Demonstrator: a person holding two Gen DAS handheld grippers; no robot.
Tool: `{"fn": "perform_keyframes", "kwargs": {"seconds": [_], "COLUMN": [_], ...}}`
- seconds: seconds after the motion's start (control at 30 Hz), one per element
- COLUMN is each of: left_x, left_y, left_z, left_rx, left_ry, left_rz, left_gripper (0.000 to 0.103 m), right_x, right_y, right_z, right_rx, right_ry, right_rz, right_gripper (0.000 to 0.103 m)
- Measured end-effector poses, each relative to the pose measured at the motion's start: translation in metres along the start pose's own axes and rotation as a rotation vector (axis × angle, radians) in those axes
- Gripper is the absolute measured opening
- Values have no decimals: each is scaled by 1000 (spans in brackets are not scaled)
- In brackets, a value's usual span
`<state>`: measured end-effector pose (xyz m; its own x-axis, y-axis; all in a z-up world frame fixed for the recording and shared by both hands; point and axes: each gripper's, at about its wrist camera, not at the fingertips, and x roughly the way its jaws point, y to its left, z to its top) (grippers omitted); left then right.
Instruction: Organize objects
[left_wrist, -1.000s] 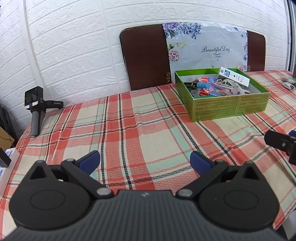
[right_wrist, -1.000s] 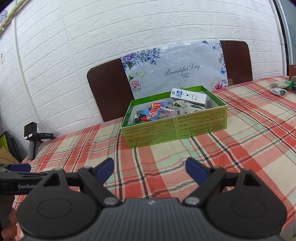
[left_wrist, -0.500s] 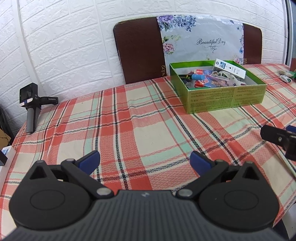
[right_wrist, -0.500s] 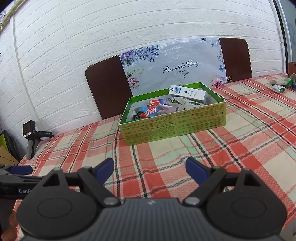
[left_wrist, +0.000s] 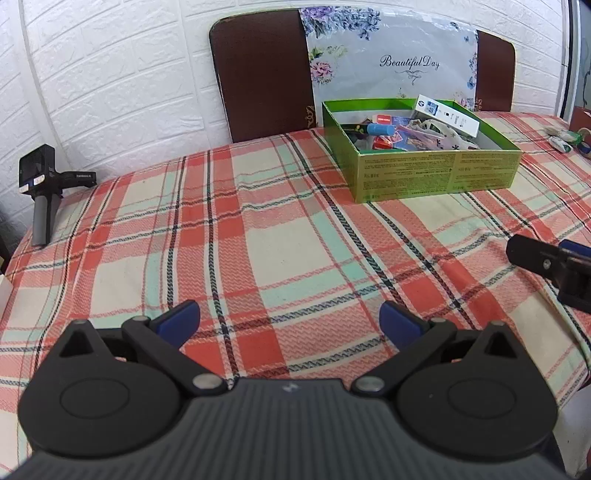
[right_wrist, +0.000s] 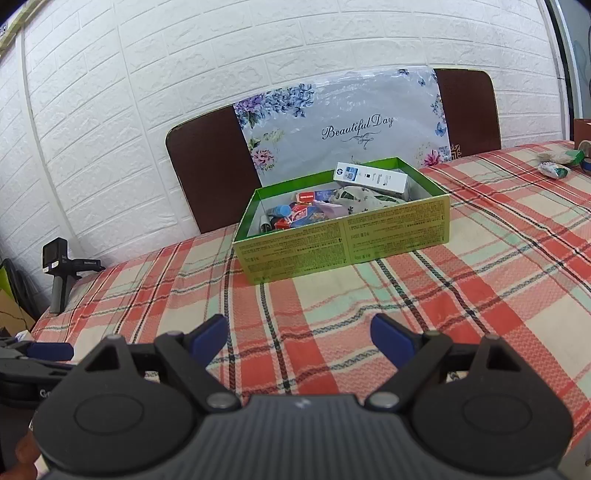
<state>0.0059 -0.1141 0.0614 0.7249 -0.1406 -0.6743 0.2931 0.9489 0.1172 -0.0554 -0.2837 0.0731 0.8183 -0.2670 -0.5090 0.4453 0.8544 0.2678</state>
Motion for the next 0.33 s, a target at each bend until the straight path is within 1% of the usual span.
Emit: {"fn": "perform_keyframes", "kwargs": {"seconds": [0.33], "left_x": [2], "left_y": [0], "left_z": [0], "left_rx": [-11], "left_ry": [13], "left_rz": [-13], "left_gripper": [103], "right_x": [1], "right_y": [0], "right_z": [0], "right_rx": [0], "right_ry": [2], "right_rz": [1], "right_gripper": [88]}}
